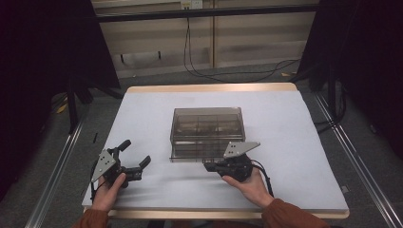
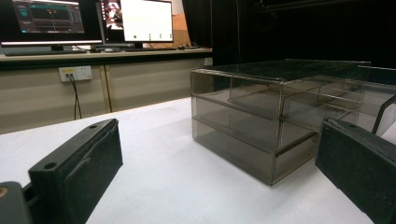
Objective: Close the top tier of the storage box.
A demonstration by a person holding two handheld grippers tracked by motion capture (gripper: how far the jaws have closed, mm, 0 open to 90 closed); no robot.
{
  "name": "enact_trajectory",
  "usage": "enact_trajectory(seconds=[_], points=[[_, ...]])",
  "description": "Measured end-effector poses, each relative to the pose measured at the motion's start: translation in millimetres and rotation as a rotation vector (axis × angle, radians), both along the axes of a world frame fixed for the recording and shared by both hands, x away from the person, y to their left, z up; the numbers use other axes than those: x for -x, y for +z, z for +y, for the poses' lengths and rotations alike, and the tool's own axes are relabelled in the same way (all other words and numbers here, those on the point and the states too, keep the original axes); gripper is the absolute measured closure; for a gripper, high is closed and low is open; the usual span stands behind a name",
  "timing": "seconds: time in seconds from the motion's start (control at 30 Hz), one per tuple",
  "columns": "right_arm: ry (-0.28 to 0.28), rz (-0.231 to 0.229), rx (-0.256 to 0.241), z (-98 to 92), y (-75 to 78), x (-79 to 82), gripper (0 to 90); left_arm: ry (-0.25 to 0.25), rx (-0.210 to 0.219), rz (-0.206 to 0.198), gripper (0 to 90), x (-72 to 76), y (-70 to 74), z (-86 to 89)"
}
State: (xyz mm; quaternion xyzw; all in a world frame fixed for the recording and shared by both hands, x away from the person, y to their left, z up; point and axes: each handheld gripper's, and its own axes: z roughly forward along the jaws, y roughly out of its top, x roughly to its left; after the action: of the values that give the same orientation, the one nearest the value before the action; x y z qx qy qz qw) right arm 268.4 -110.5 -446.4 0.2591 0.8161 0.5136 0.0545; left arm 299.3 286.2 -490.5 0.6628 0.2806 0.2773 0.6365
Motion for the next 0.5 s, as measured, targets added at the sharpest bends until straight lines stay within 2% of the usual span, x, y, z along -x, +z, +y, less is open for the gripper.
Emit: enact_trajectory(seconds=[0.5], points=[[-0.004,-0.002,-0.004,0.2,-0.1,-1.6,90.0,0.0,-0.001,-0.001,0.7,0.0,0.0,0.1]])
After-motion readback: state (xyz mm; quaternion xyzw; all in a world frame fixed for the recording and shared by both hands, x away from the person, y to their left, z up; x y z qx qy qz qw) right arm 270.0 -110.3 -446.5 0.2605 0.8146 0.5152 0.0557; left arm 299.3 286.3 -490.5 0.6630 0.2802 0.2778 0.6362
